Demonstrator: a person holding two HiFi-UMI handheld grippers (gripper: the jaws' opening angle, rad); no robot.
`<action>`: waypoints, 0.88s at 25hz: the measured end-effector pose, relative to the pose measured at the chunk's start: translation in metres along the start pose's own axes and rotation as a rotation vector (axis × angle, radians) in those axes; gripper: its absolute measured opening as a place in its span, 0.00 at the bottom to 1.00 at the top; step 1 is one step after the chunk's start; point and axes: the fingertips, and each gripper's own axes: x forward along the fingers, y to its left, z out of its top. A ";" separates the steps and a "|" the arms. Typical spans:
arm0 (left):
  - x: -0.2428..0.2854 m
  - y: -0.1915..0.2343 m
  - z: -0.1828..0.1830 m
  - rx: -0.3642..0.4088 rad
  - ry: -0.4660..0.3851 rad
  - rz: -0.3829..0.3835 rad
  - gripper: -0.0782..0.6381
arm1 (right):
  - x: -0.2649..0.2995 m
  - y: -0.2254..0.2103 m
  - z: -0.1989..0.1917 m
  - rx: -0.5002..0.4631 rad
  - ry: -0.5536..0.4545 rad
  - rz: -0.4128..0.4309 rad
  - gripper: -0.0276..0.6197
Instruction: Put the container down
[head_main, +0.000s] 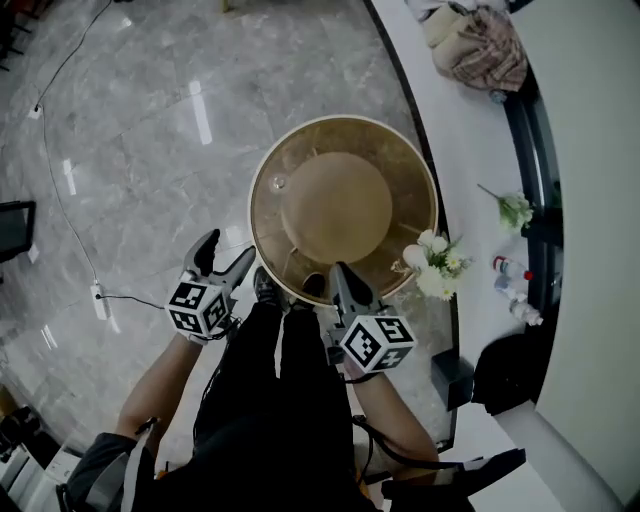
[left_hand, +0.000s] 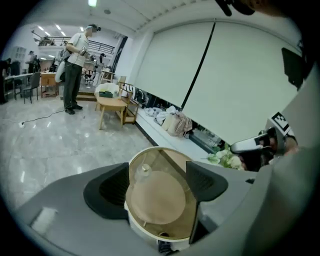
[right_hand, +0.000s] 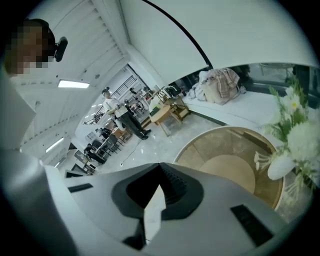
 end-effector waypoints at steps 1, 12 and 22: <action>-0.017 -0.010 0.013 -0.017 -0.021 -0.013 0.61 | -0.008 0.012 0.008 -0.017 -0.004 0.008 0.05; -0.160 -0.100 0.131 -0.100 -0.294 -0.139 0.40 | -0.097 0.097 0.057 -0.083 -0.101 0.088 0.05; -0.218 -0.156 0.164 -0.060 -0.364 -0.197 0.21 | -0.163 0.131 0.107 -0.107 -0.277 0.129 0.05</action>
